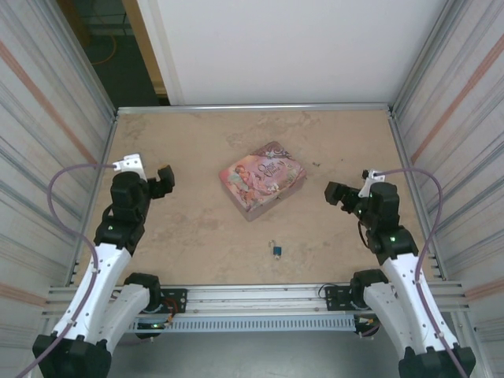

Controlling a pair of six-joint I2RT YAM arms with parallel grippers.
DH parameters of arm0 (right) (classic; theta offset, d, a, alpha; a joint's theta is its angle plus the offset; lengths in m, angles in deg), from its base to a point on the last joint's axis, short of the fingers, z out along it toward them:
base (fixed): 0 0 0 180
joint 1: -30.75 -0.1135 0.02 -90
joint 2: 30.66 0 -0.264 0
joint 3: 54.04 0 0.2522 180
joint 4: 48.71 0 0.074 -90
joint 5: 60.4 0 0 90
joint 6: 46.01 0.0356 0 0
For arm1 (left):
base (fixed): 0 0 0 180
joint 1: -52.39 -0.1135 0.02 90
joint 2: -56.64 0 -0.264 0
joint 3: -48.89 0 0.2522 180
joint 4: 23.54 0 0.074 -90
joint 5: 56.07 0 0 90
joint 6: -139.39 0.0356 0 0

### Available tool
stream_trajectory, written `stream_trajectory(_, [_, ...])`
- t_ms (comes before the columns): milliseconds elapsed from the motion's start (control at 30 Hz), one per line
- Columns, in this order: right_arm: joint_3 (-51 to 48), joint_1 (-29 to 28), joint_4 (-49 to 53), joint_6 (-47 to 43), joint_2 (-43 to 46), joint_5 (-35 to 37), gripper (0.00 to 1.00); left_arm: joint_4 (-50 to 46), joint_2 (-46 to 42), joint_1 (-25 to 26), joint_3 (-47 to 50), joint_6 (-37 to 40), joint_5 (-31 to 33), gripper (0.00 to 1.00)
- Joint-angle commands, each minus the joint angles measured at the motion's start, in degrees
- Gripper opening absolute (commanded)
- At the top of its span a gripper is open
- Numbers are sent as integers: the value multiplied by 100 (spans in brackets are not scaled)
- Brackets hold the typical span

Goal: Unlock the padlock with the key

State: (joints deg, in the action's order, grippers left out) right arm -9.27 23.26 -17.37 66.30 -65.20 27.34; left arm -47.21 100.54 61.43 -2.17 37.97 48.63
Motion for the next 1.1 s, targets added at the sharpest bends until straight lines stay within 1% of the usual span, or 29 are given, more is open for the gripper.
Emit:
stream_trajectory(0, [-332, 37, -443, -638, 296, 769, 99, 615, 150, -34, 227, 540, 401, 99])
stream_trajectory(67, [-522, 67, -595, -763, 377, 1005, 99, 900, 294, -34, 364, 670, 529, 99])
stream_trajectory(133, [-694, 118, -792, -873, 361, 1085, 99, 1083, 451, -38, 440, 677, 683, 99])
stream_trajectory(300, [-1099, 336, -1495, -1049, 8, 1057, 99, 1312, 866, -42, 452, 825, 933, 99])
stream_trajectory(433, [-1506, 568, -2364, -1085, -407, 973, 99, 1532, 1138, -77, 511, 947, 982, 99])
stream_trajectory(533, [-1791, 738, -3111, -946, -792, 818, 99, 1670, 1334, -111, 573, 949, 984, 99])
stream_trajectory(667, [-1951, 772, -3836, -938, -1474, 712, 99, 1812, 1596, -122, 632, 949, 973, 99])
stream_trajectory(800, [-1883, 775, -4406, -1192, -2054, 411, 99, 1888, 1718, -130, 692, 949, 965, 99])
stream_trajectory(900, [-1887, 775, -5034, -1343, -2511, 394, 99, 1953, 1743, -139, 754, 957, 960, 99])
stream_trajectory(1067, [-1833, 783, -6023, -1590, -3283, 145, 99, 2010, 1790, -178, 816, 958, 938, 99])
